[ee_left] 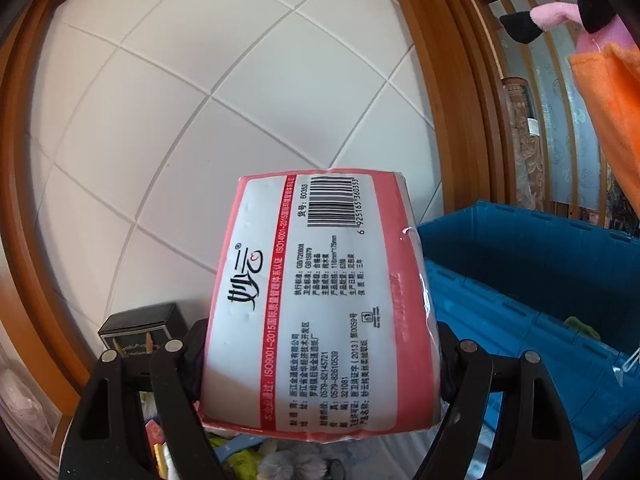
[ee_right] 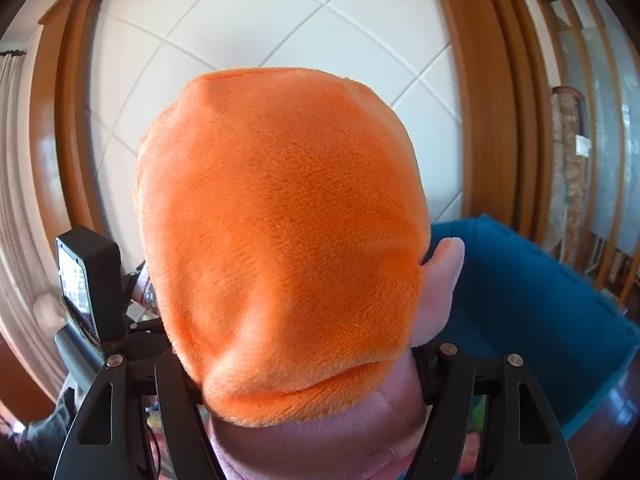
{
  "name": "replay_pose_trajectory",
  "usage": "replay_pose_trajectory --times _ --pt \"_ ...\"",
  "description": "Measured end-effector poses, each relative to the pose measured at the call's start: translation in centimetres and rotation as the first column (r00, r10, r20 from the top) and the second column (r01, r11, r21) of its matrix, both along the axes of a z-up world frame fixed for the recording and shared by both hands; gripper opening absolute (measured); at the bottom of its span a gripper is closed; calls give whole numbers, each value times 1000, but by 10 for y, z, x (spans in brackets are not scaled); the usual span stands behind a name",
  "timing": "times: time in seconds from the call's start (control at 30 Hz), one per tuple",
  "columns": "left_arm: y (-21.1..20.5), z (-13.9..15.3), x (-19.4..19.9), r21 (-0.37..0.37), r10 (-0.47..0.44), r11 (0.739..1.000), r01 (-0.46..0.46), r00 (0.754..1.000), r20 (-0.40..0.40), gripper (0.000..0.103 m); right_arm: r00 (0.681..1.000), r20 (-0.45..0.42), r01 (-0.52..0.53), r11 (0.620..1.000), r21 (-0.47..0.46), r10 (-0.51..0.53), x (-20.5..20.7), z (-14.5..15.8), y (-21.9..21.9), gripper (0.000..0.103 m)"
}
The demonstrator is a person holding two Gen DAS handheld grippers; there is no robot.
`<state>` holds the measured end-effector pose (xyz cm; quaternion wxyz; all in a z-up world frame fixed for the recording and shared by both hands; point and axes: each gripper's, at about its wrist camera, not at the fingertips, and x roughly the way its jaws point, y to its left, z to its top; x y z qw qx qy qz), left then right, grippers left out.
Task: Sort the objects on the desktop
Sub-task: 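Lift plush pig and tissue pack and carry both over the blue crate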
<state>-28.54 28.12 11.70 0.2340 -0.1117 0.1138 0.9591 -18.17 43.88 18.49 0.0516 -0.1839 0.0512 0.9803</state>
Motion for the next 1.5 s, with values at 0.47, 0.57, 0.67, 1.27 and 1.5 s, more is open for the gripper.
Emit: replay_pose_trajectory --times 0.47,0.57,0.67,1.27,1.5 --pt "230 29 41 -72 -168 982 174 982 83 84 977 128 178 983 -38 -172 1 -4 226 72" --pt "261 34 37 -90 -181 978 189 979 89 86 966 174 199 979 -43 -188 -16 -14 255 76" --pt "282 37 26 -111 -185 974 197 976 111 87 957 211 221 972 -82 -199 -30 -24 265 85" --pt "291 23 2 -161 -170 971 178 983 64 89 912 359 280 939 -197 -197 -59 -57 287 100" --pt "308 18 33 -328 -253 916 230 967 -30 89 906 384 266 947 -182 -180 -51 -58 280 100"
